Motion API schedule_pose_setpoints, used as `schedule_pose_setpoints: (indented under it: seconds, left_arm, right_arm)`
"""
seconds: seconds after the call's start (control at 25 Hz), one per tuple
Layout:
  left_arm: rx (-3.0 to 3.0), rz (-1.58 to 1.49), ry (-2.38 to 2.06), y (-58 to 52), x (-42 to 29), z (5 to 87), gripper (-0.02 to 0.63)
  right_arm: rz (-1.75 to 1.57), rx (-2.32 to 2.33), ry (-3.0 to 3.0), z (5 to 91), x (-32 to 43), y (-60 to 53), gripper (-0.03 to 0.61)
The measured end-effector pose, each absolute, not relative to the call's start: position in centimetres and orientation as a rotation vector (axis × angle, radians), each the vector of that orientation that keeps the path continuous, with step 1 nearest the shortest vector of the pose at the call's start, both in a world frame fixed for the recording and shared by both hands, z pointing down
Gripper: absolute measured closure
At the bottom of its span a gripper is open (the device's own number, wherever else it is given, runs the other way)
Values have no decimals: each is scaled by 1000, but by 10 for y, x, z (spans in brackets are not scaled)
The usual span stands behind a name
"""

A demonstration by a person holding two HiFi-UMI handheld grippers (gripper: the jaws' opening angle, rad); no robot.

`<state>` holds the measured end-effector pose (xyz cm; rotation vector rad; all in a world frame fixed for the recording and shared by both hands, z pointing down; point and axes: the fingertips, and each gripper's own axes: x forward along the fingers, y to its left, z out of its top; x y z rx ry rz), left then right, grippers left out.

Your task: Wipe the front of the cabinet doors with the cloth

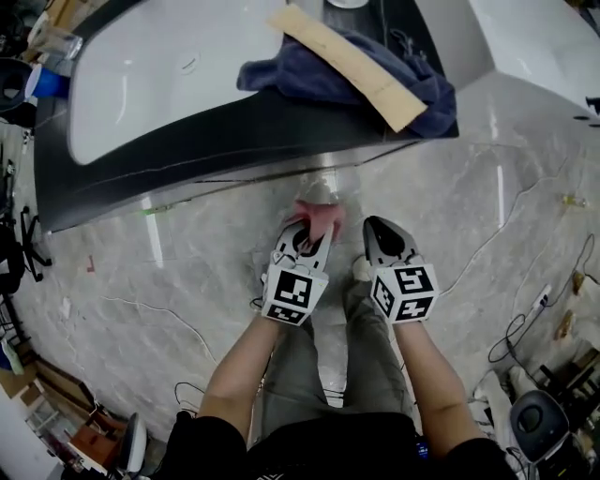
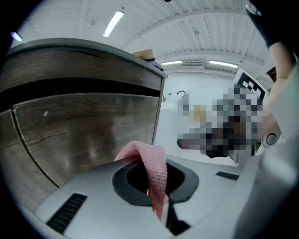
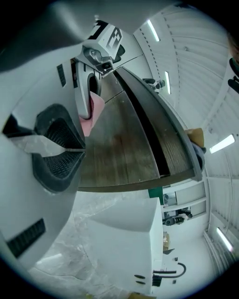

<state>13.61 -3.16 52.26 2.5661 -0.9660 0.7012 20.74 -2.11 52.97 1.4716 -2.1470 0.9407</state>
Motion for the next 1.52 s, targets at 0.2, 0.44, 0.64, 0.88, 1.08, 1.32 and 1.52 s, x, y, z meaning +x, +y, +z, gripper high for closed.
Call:
schedule_pose_setpoints:
  seconds: [0.2,0.44,0.64,0.88,1.08,1.32,1.52]
  left_arm:
    - [2571,726,-980,-21,110,491,601]
    - [2549,729,-1021,-8,77,454,601]
    - [2512,707,-1066,6,58,426,601]
    - [2508,685,-1109,25,46,391,601]
    - [2523,665,-1144,31,33,362,601]
    - [2518,593,-1204,46,13,334,601]
    - [2501,573,-1231,66,6,325,601]
  right_arm:
    - [909,1487,-2175,489,191,-17,535]
    - [860,1498,-2203,439,179,-10,535]
    - [821,1487,-2240,406,165,-7,535]
    - [782,1435,-2299,374,145,3,535]
    - [746,1382,-2346,353,127,15,535]
    - [720,1331,-2402,335,103,30,535]
    - [678,1270,-2471,317,81,39,535]
